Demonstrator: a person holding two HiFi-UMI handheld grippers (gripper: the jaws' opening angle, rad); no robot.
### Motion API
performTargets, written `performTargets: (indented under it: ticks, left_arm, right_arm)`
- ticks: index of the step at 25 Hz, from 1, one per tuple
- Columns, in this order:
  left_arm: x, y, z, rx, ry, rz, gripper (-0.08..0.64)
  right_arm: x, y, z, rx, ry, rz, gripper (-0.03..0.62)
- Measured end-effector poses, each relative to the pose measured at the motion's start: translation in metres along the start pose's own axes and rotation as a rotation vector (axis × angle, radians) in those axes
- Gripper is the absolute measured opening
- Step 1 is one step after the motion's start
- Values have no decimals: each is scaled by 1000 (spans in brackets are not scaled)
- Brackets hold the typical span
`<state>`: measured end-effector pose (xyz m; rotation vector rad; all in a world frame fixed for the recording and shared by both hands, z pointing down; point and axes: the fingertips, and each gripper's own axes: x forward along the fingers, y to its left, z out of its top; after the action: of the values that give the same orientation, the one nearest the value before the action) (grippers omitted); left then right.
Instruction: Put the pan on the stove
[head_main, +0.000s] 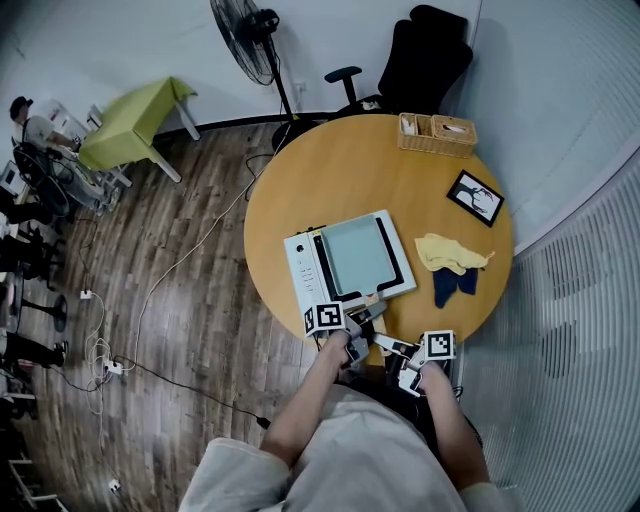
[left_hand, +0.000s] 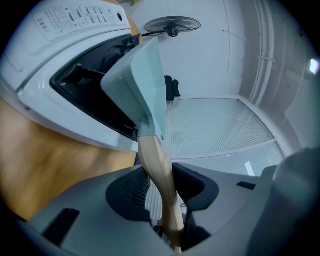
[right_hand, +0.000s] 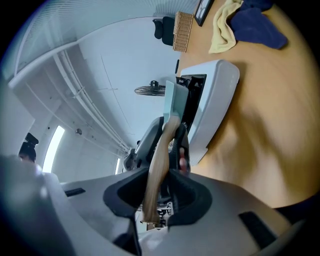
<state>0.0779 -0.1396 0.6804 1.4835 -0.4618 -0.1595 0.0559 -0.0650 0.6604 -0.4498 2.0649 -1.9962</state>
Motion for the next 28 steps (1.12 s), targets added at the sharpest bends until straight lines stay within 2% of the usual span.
performTargets:
  ticks: [4, 9, 12, 15, 18, 20, 22, 25, 28]
  left_arm:
    - [2, 0, 0, 3, 21, 21, 158]
    - [0, 2, -4, 31, 42, 45, 223]
    - [-4, 3, -4, 44, 48, 56, 241]
    - [-15, 4, -2, 52, 45, 70, 244]
    - [-29, 2, 1, 75, 38, 77, 245]
    - [-40, -1, 5, 99, 26, 85, 247]
    - [-53, -4, 11, 151, 7, 114, 247]
    - [-77, -9, 24, 288, -36, 201, 247]
    - [-98, -14, 35, 449, -73, 298, 247]
  right_arm:
    - [-2, -5, 1, -16, -3, -43, 121]
    - [-5, -5, 5, 0, -38, -38, 127]
    - [-13, -9, 15, -32, -66, -69, 165]
    - [-22, -13, 21, -82, -72, -137, 207]
    - [-29, -8, 28, -101, -109, -175, 213]
    - [-37, -5, 39, -200, -132, -256, 213]
    - [-39, 2, 50, -354, -118, -358, 215]
    - [-34, 20, 63, -566, -84, -485, 215]
    - [-31, 36, 77, -690, -106, -546, 215]
